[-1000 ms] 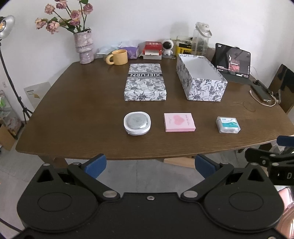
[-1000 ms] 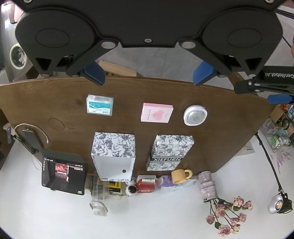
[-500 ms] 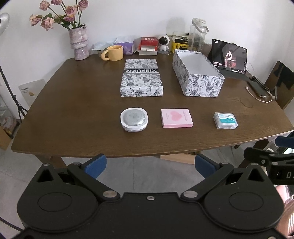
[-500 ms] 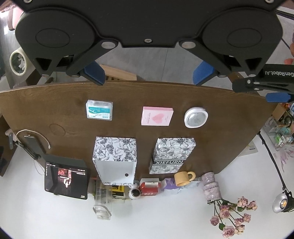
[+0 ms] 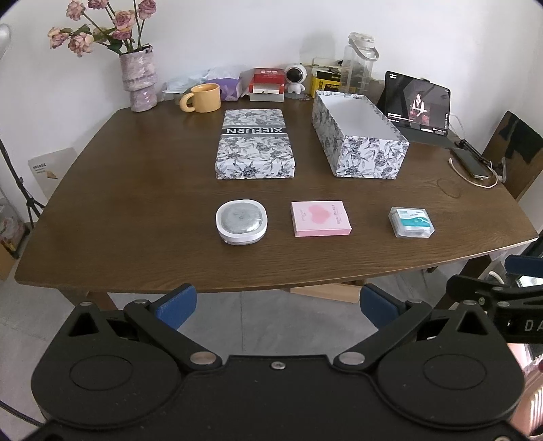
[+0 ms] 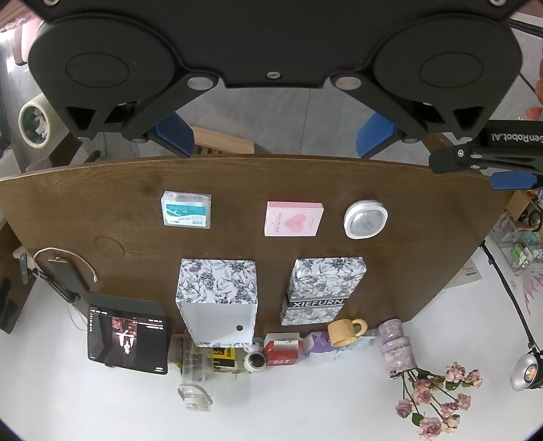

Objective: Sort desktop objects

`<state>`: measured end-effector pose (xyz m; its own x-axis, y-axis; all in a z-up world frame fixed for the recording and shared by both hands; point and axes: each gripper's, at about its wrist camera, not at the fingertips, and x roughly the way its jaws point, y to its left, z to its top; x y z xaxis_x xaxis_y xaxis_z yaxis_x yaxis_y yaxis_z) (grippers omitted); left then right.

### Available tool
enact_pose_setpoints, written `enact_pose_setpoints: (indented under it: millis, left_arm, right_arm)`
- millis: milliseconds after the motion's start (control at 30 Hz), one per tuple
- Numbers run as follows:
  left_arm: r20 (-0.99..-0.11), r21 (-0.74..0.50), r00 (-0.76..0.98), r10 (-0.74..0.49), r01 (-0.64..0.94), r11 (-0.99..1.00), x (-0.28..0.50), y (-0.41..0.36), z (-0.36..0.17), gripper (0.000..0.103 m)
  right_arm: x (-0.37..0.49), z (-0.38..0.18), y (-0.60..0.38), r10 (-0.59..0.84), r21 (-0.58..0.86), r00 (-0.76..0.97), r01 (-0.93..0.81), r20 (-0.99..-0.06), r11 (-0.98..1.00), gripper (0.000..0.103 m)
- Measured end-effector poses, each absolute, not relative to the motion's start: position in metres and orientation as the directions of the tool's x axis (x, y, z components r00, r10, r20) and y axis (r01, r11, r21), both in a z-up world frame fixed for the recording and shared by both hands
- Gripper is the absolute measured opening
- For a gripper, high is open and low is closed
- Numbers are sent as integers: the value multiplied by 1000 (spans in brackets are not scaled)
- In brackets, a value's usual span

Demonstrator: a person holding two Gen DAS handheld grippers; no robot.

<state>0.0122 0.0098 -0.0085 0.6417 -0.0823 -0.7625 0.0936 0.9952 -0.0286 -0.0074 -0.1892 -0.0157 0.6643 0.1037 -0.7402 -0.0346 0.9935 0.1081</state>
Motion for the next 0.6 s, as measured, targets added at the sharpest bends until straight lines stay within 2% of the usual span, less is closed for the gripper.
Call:
enact_pose_setpoints:
  millis: [600]
  left_arm:
    - [-777,-34,624,-83,90,995,18,13,-12,103]
  right_arm:
    - [-5,-16,-189,97,114,653,-16,-751,993,103]
